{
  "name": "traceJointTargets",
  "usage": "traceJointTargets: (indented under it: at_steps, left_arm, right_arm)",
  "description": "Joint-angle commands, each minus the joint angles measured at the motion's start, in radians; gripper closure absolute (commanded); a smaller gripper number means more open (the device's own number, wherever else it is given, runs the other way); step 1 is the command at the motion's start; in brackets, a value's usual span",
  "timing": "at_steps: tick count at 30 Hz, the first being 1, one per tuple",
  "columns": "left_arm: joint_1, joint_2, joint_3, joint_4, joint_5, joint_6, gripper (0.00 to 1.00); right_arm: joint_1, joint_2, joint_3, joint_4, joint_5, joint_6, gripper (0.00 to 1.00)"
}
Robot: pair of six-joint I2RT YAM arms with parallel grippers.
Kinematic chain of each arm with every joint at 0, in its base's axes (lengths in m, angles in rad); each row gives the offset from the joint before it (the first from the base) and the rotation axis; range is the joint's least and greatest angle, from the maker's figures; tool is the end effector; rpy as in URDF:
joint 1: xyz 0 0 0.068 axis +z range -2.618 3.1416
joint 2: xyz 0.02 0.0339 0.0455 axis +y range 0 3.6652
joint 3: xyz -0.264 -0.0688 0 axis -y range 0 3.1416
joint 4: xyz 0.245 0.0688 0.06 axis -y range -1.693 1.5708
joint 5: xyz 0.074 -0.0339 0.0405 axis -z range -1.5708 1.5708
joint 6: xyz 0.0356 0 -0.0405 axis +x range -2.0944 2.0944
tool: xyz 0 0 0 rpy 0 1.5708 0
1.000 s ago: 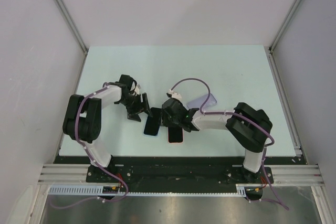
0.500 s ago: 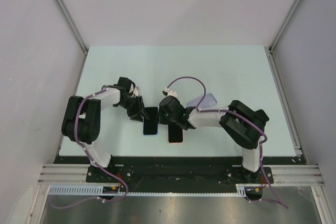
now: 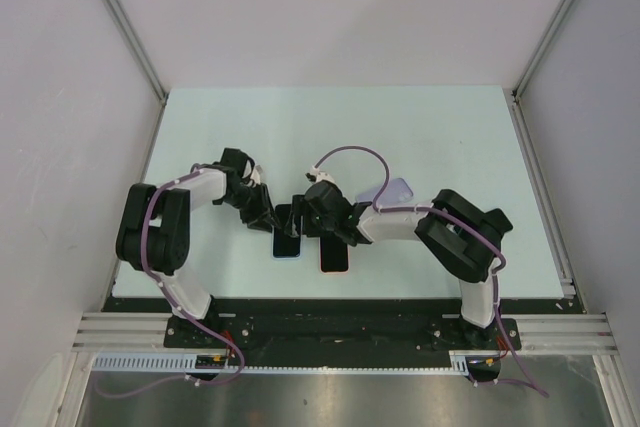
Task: Put the phone into the phone case
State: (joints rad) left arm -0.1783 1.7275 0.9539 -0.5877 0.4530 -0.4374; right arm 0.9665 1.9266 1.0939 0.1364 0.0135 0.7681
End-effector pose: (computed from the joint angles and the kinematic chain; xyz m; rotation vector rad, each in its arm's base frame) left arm 0.2929 -0.0686 0.1423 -0.3143 2.9731 -0.7516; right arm 0.2307 0.3332 0.1498 -0.2331 2.4195 0.8558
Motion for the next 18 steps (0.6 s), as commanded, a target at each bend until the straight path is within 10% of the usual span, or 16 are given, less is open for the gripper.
traceJointTargets:
  at_steps: [1,18]
  left_arm:
    - [0.007,0.041,-0.076,0.017,0.062,-0.020,0.68]
    - [0.045,-0.005,-0.030,-0.020,-0.038,0.009,0.41]
  right_arm:
    - [-0.014,0.057,0.017,0.020,-0.072,0.036,0.35]
    - [-0.040,0.081,0.060,-0.014,-0.055,0.054,0.27]
